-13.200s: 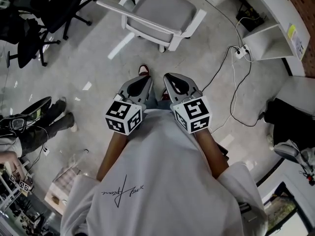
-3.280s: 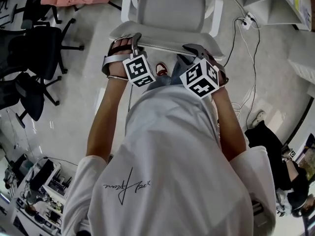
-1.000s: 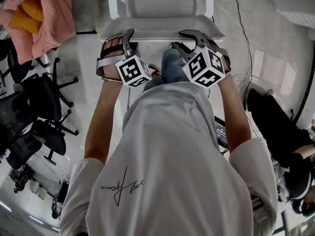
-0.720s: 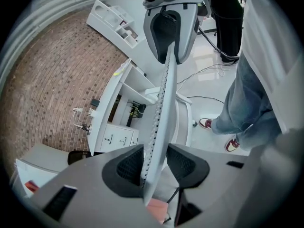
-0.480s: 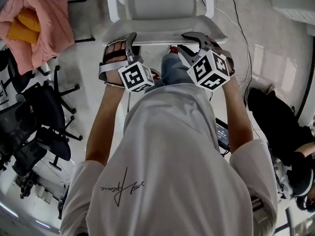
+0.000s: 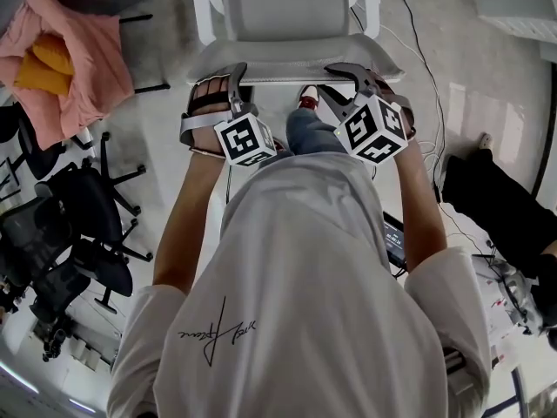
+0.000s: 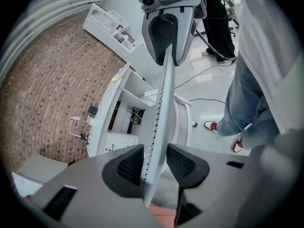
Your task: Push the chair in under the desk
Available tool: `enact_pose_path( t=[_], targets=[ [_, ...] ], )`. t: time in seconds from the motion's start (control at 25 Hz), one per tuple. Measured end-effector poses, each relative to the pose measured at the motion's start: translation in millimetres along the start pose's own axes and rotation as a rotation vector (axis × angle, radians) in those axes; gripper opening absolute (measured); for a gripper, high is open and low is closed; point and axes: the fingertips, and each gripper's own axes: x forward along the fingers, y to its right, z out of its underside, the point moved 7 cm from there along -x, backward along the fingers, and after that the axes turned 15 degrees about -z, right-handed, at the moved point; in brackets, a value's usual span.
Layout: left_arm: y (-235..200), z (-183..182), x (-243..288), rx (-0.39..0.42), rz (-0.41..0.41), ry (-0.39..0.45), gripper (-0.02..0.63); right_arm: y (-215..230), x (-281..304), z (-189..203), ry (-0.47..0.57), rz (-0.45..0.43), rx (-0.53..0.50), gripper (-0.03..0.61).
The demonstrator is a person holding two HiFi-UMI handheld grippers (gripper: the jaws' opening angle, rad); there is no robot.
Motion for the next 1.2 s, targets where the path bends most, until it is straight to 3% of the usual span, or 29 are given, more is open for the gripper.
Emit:
enact_pose_path(
  t=[1.2],
  targets=[
    [-46.5, -37.0, 70.8, 0.029, -0.015, 0.014, 0.152, 77.9, -12.0, 8.6, 0.020, 0.081, -0.015, 0.146]
  ],
)
